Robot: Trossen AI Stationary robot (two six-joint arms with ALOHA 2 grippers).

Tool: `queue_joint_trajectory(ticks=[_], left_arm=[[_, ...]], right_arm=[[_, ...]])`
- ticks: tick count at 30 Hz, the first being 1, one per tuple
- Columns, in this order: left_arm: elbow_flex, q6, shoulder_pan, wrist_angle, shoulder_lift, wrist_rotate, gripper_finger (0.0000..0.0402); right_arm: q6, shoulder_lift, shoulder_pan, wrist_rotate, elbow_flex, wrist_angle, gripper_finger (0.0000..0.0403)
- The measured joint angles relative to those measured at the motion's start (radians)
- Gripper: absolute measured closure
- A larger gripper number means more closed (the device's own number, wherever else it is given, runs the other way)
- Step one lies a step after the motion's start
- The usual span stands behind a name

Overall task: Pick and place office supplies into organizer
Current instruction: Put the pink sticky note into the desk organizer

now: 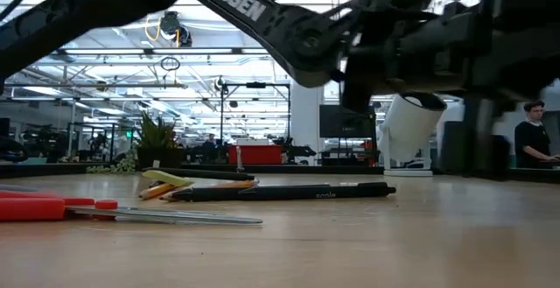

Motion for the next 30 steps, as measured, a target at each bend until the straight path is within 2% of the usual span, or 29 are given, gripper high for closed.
queue_joint_trajectory(ticks=[2, 4, 12, 21, 25, 30], left_arm=[[0.044, -0.011, -0.005, -0.013, 0.022, 0.044, 0.0394], [0.051, 0.016, -0.007, -0.042, 0.020, 0.046, 0.0398], [0.051, 0.143, -0.006, -0.232, 0.022, -0.013, 0.0386], [0.051, 0.157, -0.012, -0.213, 0.022, -0.034, 0.0381], [0.051, 0.158, -0.014, -0.204, 0.022, -0.034, 0.0352], [0.051, 0.140, -0.017, -0.185, 0.023, -0.038, 0.0282]], right_arm=[[0.000, 0.000, 0.000, 0.000, 0.000, 0.000, 0.0240], [0.000, 0.000, 0.000, 0.000, 0.000, 0.000, 0.0242], [0.000, 0.000, 0.000, 0.000, 0.000, 0.000, 0.0241], [0.000, 0.000, 0.000, 0.000, 0.000, 0.000, 0.0239], [0.000, 0.000, 0.000, 0.000, 0.000, 0.000, 0.0239], [0.000, 0.000, 0.000, 0.000, 0.000, 0.000, 0.0242]])
